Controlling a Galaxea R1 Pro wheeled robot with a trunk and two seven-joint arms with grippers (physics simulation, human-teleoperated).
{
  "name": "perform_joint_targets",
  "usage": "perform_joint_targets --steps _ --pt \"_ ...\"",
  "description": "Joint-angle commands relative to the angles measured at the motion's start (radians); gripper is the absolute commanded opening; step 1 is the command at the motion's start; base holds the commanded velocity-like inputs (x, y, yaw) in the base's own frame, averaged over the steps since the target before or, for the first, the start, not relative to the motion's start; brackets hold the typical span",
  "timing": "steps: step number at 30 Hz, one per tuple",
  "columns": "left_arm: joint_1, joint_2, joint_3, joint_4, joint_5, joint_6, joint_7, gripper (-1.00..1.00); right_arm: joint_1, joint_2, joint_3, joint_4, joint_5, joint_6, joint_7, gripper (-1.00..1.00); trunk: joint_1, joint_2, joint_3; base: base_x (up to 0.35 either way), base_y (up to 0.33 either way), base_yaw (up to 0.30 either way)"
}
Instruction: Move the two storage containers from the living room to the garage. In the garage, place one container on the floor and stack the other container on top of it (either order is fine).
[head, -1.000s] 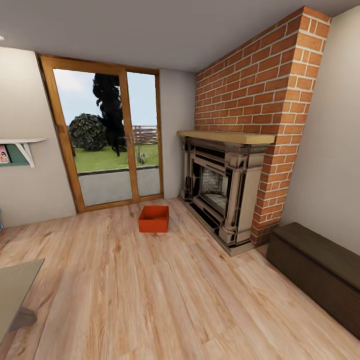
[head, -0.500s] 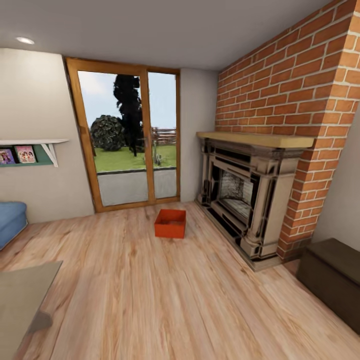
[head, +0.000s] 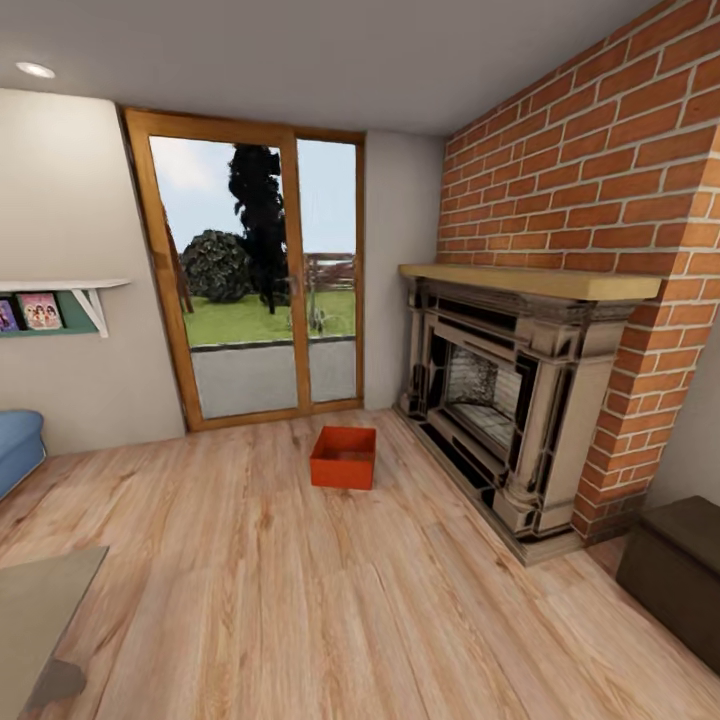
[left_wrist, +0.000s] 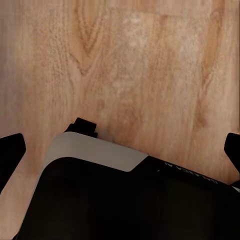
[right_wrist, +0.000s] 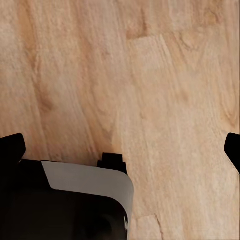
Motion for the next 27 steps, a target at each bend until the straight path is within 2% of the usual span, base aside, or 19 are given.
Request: perform_joint_targets --steps 1,27 --pt "-0.001 0.0 -0.009 0.0 0.007 -0.003 0.004 1.0 -0.001 0.0 0.008 0.003 -0.009 -0.005 0.003 1.0 0.001 -0.001 -0.001 0.325 0.0 0.0" --pt "-0.001 0.0 -0.009 0.0 0.007 -0.003 0.004 1.0 -0.001 -0.008 0.006 0.003 -0.013 -0.008 0.002 1.0 0.001 -0.001 -0.001 0.325 0.0 0.0"
